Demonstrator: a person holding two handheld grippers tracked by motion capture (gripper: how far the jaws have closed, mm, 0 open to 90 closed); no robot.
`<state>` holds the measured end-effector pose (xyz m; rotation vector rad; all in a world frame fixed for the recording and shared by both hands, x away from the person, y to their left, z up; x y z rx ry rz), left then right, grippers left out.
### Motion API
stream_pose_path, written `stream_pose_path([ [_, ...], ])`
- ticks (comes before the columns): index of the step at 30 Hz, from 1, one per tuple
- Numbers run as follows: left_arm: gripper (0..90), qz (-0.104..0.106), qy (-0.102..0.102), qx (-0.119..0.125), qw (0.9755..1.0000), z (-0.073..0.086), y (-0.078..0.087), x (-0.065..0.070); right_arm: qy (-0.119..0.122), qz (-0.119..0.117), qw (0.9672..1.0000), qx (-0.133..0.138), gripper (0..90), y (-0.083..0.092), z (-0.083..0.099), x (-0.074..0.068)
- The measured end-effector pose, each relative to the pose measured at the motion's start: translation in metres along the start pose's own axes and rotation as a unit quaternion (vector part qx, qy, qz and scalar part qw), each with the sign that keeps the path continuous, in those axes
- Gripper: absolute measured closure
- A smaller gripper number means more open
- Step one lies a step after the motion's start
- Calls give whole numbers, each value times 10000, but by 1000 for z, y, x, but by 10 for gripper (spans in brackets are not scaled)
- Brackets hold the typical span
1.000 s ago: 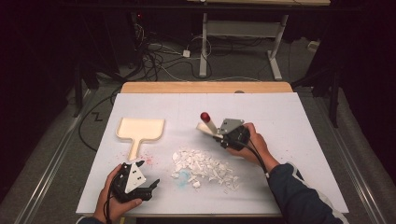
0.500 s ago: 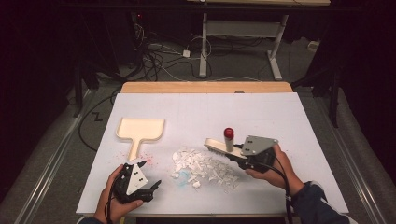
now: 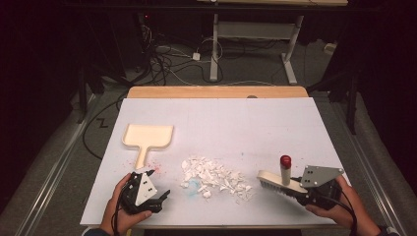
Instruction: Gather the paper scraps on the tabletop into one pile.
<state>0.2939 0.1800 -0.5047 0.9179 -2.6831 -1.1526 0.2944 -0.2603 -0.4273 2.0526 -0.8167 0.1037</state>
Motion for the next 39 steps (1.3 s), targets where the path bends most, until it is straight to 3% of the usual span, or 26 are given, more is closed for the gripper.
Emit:
stream_pose_path([
  [3, 185, 10, -9, 5, 10000, 0, 0, 0, 75, -249, 9997, -32, 682, -6, -7, -12],
  [9, 185, 30, 9, 34, 10000, 1, 0, -1, 255, -415, 9988, 70, 682, -34, -38, -34],
  [16, 185, 49, -11, 25, 10000, 0, -1, -1, 133, -344, 9981, 497, 682, -57, -77, -42],
  [20, 185, 61, -13, 8, 10000, 1, 0, -1, 71, -209, 9976, 657, 681, -55, -86, -37],
  [22, 185, 61, 5, 21, 10000, 1, 0, -1, -10, -222, 9970, 737, 681, -47, -83, -31],
  [25, 185, 61, 9, 24, 10000, 1, 0, -1, -199, -11, 9962, 845, 681, -29, -72, -16],
  [31, 185, 73, 2, 6, 10000, 0, -2, 0, -888, 365, 9916, 870, 681, 1, -35, 19],
  [34, 185, 80, -9, 11, 10000, -1, -2, -1, -1184, 809, 9868, 752, 680, 8, -15, 35],
  [37, 185, 69, -2, 32, 10000, -1, -2, -1, -1516, 1199, 9793, 595, 681, 8, 3, 47],
  [39, 185, 66, 5, 41, 10000, -2, -2, -1, -1591, 1637, 9729, 376, 681, 5, 15, 51],
])
Point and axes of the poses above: each handheld gripper's, and its own axes: y roughly backward along the jaws, z roughly out of its underside, x roughly to its right, the point moved 4 cm from there along -y, roughly forward along the jaws, and after that the axes turned 12 degrees about z, right-handed, at the moved point
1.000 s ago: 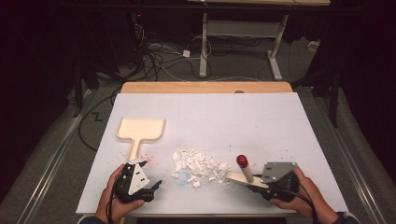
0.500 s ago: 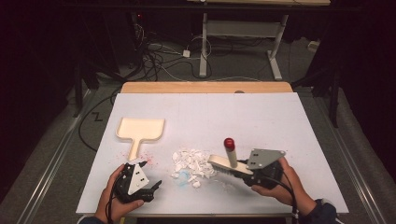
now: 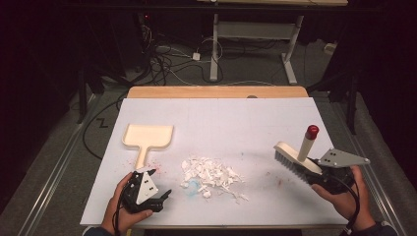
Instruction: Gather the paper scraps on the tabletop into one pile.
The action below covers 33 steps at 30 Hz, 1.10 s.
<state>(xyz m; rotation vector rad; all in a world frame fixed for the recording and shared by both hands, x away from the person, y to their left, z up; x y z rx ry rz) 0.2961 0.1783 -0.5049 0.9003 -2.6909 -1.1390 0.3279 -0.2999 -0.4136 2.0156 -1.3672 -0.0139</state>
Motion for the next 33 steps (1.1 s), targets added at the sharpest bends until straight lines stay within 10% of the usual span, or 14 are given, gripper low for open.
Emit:
stream_pose_path([
  [5, 185, 1, 27, 24, 10000, 0, 1, -1, -466, 470, 9970, -397, 681, -10, 30, 1],
  [10, 186, 6, 12, 47, 10000, -1, 1, 0, -734, 381, 9959, -357, 680, -15, 34, -21],
  [33, 186, 32, -9, 115, 9999, -3, 0, 0, -572, -515, 9964, 355, 681, -69, -66, -182],
])
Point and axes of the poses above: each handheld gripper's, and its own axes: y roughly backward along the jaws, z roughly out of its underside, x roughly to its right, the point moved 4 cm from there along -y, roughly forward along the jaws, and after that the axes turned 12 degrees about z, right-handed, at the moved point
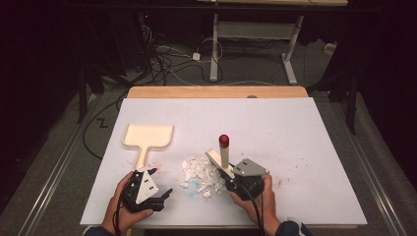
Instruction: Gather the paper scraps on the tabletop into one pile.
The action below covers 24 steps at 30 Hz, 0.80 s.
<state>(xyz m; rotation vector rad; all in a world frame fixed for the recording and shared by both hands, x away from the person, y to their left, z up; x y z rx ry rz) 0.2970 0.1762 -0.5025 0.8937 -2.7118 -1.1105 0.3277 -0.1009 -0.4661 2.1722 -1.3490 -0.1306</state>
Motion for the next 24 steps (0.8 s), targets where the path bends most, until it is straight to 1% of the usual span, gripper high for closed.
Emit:
stream_pose_path([
  [2, 186, 3, -2, 11, 10000, 0, 0, 0, -14, -4, 9999, 100, 682, -4, -6, 0],
  [4, 186, 2, -8, 11, 10000, 0, 1, 0, -5, 56, 9998, 207, 681, -4, -12, 4],
  [7, 186, 8, 5, -10, 10000, 1, 0, 0, -103, 33, 9996, 276, 681, -1, -17, 16],
  [9, 186, -1, -8, -20, 10000, 1, 0, 0, -168, -59, 9994, 308, 681, 4, -18, 26],
  [10, 186, -9, -19, -21, 10000, 1, 0, 0, -153, -123, 9992, 352, 681, 7, -19, 31],
  [11, 186, -13, -17, -8, 10000, 0, 1, 1, -97, -235, 9990, 379, 681, 11, -20, 37],
  [13, 186, -20, -24, -33, 10000, 1, 1, 0, 18, -325, 9988, 361, 681, 20, -20, 49],
  [14, 186, -27, -14, -42, 10000, 1, 1, 0, 55, -459, 9983, 368, 681, 25, -20, 54],
  [15, 186, -26, -3, -44, 10000, 1, 1, 0, 120, -541, 9978, 364, 681, 31, -19, 61],
  [17, 186, -46, -3, -58, 10000, 2, 1, 0, 300, -653, 9967, 372, 681, 43, -13, 71],
  [19, 186, -56, -7, -71, 10000, 2, 2, 0, 445, -754, 9958, 276, 681, 54, -6, 81],
  [20, 185, -61, 2, -63, 10000, 2, 2, 0, 521, -888, 9943, 264, 681, 60, -2, 86],
  [22, 185, -72, 29, -56, 10000, 2, 2, 0, 643, -1102, 9917, 153, 681, 70, 7, 96],
  [24, 185, -89, 26, -77, 9999, 2, 2, 0, 707, -1227, 9899, 110, 681, 80, 16, 104],
])
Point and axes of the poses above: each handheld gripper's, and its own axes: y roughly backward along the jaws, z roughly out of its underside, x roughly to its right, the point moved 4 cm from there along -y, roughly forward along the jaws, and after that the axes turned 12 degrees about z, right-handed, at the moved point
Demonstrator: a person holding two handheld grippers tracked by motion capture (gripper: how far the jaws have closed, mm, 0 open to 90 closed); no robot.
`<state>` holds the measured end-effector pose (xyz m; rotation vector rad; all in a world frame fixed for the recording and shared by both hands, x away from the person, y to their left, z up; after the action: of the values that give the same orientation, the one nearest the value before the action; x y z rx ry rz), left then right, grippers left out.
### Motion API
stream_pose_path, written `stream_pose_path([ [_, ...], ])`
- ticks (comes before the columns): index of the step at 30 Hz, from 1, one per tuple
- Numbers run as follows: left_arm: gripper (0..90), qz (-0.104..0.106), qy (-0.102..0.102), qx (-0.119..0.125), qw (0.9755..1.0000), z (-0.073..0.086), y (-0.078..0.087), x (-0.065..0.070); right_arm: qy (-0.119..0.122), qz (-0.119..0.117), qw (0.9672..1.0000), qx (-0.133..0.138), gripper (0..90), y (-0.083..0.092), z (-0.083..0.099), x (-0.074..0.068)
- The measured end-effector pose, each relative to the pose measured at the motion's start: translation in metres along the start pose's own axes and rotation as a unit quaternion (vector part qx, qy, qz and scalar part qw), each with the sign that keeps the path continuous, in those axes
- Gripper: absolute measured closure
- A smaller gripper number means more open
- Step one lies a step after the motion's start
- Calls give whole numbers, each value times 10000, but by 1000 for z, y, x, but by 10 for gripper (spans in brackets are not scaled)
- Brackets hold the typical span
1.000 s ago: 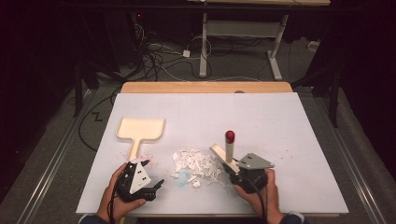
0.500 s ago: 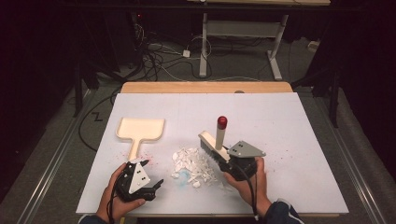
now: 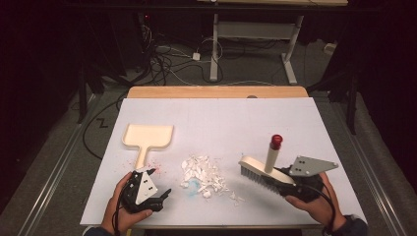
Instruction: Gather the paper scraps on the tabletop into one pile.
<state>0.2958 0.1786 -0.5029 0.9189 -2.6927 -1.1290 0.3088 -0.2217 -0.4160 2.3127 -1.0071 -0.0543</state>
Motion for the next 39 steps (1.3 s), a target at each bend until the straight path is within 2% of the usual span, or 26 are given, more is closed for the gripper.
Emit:
stream_pose_path([
  [2, 185, -14, 9, -7, 10000, 0, 0, 0, 1, -223, 9997, -90, 681, 10, 9, 0],
  [7, 186, -31, 36, -28, 10000, 0, -1, -1, 294, -675, 9964, -414, 681, 21, 31, -11],
  [10, 186, -42, 40, -20, 10000, 0, 0, -1, 397, -890, 9937, -562, 681, 16, 35, -22],
  [12, 186, -49, 45, -20, 10000, 0, 0, -1, 438, -1036, 9921, -562, 681, 10, 33, -29],
  [15, 186, -51, 37, -10, 10000, 0, 0, -2, 600, -1134, 9902, -547, 681, -3, 25, -40],
  [19, 185, -45, 41, 6, 10000, 1, 0, -3, 712, -1237, 9885, -494, 682, -22, 13, -54],
  [28, 185, -34, 17, 0, 10000, 1, 1, -4, 861, -1236, 9883, -245, 682, -69, -19, -76],
  [32, 186, -21, 42, 23, 10000, 2, 1, -4, 877, -1222, 9886, -22, 682, -82, -33, -79],
  [34, 185, -19, 43, 16, 10000, 2, 0, -4, 781, -1178, 9899, 78, 681, -86, -40, -78],
  [37, 185, -16, 54, 28, 10000, 2, 1, -4, 712, -1087, 9912, 243, 681, -88, -48, -76],
  [39, 185, -22, 58, 28, 10000, 2, 1, -4, 651, -1110, 9910, 373, 680, -86, -51, -74],
])
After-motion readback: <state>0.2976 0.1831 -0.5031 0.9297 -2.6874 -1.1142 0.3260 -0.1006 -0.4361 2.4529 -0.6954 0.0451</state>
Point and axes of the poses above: each handheld gripper's, and its own axes: y roughly backward along the jaws, z roughly out of its underside, x roughly to its right, the point moved 4 cm from there along -y, roughly forward along the jaws, and after that the axes turned 12 degrees about z, right-handed, at the moved point
